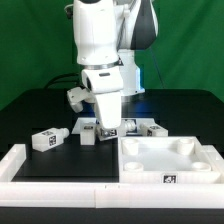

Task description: Assemble one leg

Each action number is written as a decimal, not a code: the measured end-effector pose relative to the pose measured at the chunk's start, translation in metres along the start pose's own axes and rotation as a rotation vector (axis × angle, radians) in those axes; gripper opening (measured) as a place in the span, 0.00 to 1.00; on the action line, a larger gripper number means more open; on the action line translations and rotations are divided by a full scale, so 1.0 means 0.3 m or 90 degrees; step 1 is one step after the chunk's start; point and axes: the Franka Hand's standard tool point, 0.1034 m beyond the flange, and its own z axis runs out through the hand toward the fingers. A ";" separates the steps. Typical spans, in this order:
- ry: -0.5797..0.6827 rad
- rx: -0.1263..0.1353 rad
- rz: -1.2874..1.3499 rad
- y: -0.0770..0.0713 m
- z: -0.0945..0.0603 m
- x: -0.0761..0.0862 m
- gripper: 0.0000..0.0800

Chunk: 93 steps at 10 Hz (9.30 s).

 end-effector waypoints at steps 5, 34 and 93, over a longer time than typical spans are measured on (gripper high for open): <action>-0.002 -0.002 0.020 -0.023 -0.022 0.037 0.79; -0.204 0.174 0.837 0.222 -0.207 0.491 0.81; 0.195 -0.322 0.854 0.726 -0.398 0.215 0.36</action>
Offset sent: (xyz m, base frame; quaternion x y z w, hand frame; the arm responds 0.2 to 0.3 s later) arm 0.0000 0.0000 0.0000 0.0000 0.0000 0.0000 1.0000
